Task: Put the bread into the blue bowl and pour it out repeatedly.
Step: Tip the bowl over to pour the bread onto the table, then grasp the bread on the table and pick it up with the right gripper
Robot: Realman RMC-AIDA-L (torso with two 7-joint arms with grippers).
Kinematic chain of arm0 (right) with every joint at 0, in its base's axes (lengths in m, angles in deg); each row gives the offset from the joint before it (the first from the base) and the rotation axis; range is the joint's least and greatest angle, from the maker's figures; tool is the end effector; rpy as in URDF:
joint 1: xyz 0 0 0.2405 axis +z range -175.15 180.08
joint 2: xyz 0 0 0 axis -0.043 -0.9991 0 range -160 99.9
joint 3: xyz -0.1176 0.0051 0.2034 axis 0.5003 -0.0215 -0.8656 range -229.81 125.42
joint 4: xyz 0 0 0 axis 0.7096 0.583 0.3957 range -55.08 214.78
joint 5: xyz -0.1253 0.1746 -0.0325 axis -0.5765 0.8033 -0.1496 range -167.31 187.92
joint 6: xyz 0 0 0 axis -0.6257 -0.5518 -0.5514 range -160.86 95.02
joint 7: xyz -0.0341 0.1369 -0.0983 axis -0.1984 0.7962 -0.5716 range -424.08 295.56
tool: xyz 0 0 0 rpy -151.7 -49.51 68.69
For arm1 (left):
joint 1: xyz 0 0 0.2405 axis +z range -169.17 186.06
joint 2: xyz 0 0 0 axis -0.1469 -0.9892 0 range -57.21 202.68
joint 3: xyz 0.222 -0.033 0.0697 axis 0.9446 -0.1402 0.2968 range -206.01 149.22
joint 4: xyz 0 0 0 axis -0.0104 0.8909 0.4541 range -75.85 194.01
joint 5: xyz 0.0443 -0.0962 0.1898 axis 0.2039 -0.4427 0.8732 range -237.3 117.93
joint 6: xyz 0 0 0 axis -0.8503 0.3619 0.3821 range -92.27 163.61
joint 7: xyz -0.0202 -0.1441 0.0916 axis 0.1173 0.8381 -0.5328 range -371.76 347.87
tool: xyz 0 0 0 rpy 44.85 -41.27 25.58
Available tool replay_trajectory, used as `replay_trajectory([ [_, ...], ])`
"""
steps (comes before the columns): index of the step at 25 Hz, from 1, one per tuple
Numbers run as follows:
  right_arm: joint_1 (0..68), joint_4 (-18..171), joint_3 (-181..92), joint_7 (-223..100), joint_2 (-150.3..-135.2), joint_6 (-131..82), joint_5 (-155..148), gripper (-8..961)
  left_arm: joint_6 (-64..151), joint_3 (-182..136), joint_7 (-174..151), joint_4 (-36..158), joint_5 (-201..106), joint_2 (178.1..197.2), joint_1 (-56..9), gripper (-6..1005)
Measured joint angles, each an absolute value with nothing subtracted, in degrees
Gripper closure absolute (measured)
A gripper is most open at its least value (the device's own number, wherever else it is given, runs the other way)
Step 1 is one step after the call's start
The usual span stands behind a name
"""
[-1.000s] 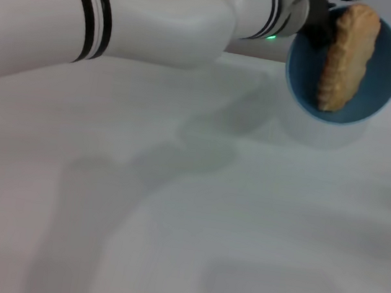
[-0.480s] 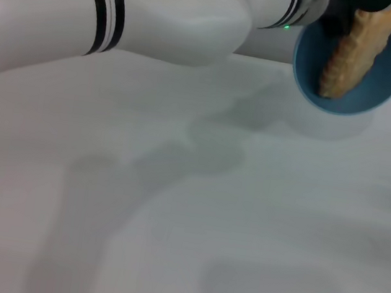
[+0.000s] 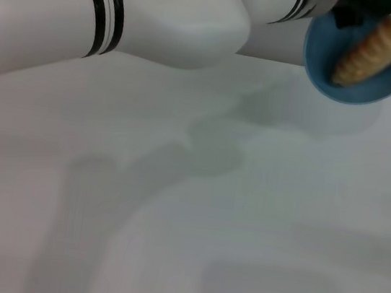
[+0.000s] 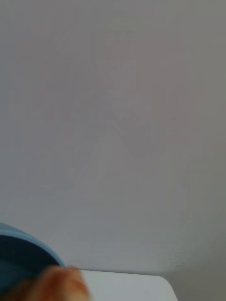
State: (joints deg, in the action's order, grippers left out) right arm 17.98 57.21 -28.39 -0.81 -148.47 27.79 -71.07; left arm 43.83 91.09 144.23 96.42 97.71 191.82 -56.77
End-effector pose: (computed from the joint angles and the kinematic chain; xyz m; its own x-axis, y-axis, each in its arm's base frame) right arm 0.4065 0.3110 0.0578 0.4224 -0.2523 -0.8706 -0.9040 -0.0478 -0.4248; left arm -0.0131 0.4683 -0.1306 0.9477 -0.2820 -0.1495 -0.2996 -0.6243 -0.7214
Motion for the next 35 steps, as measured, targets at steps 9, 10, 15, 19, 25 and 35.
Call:
replay_trajectory([
  [9,17.93,57.04,-29.06,-0.79,-148.36,27.69,-71.07,393,42.00,90.98,144.78,96.48,97.54,191.83,-54.67,1000],
  [10,17.93,57.03,-29.34,-0.70,-148.35,27.71,-71.07,393,41.60,90.88,144.96,96.62,97.48,191.82,-54.14,1000],
  [15,17.92,56.98,-30.74,0.24,-148.28,27.99,-71.12,394,38.60,90.67,147.42,97.22,95.42,191.82,-50.62,1001],
  [19,18.24,56.72,-29.98,3.78,-148.26,28.06,-72.71,394,37.90,90.21,148.37,96.39,87.81,191.82,-49.33,1000],
  [25,18.53,48.83,-26.64,23.50,-148.11,30.00,-88.85,396,38.02,89.61,149.12,95.92,82.10,191.77,-48.38,1001],
  [35,21.41,38.39,-31.63,52.85,-145.60,47.77,-116.60,397,38.57,88.69,149.35,96.02,77.65,191.63,-45.60,1000],
])
